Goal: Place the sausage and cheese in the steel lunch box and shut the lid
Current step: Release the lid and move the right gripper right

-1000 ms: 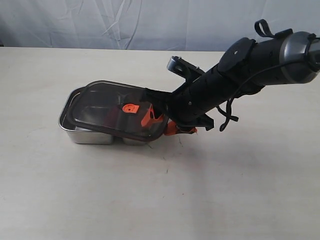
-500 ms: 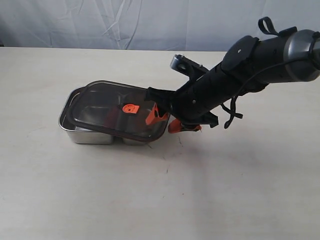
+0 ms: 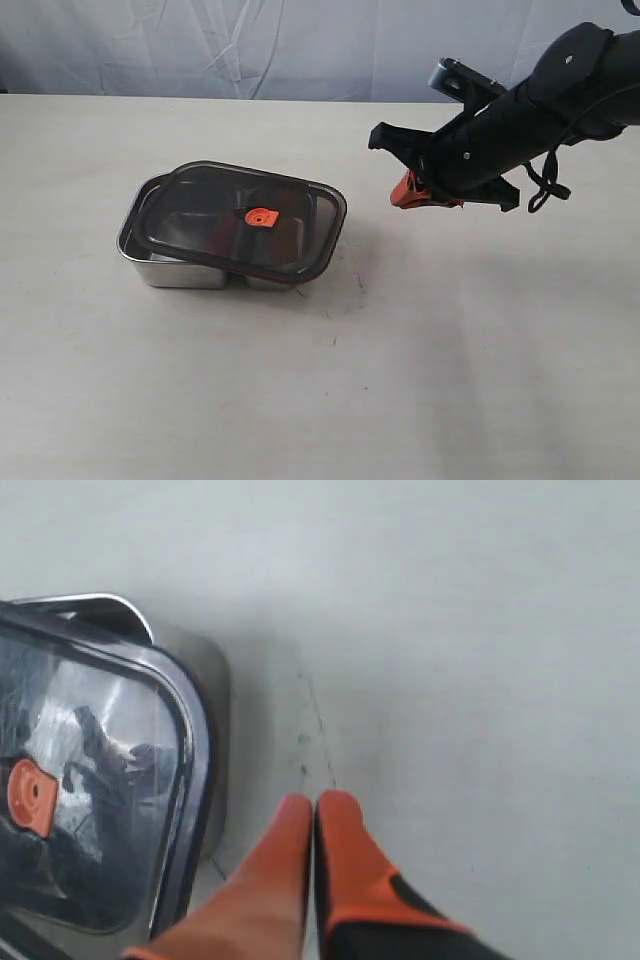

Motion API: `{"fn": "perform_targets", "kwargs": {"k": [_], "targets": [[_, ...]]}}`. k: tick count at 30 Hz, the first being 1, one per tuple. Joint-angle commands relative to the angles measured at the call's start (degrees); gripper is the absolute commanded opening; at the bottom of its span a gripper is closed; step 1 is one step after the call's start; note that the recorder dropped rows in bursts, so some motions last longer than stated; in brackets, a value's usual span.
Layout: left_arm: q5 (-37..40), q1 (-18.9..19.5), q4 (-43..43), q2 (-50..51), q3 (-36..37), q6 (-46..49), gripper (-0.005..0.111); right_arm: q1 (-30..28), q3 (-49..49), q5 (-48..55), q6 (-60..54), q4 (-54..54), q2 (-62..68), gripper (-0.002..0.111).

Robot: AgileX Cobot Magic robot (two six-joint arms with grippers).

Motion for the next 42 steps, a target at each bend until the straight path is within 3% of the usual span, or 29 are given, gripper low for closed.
{"fn": "perform_targets", "kwargs": {"k": [1,7,12,22,30,42], "targets": [[0.1,0.1,0.0,-0.5,-0.1,-0.4,0.000,0.2,0.1,-2.6,0.3,-0.5,0.6,0.000],[0.1,0.1,0.1,-0.5,-0.1,-0.4,0.000,3.8,0.1,-3.3,0.3,0.4,3.6,0.000],[0.1,0.1,0.1,-0.5,-0.1,-0.4,0.000,7.1,-6.7,-1.0,0.3,0.1,7.3,0.000],[0.2,0.1,0.5,-0.5,-0.1,-0.4,0.000,6.3,-8.4,-3.8,1.5,-2.0,6.3,0.000],[0.2,0.1,0.6,-0.5,-0.1,-0.4,0.000,3.7,-8.4,2.4,13.0,-18.6,5.6,0.000],[0.2,0.1,0.6,-0.5,-0.1,-0.4,0.000,7.0,-8.4,1.8,13.0,-16.8,8.5,0.000]]}}
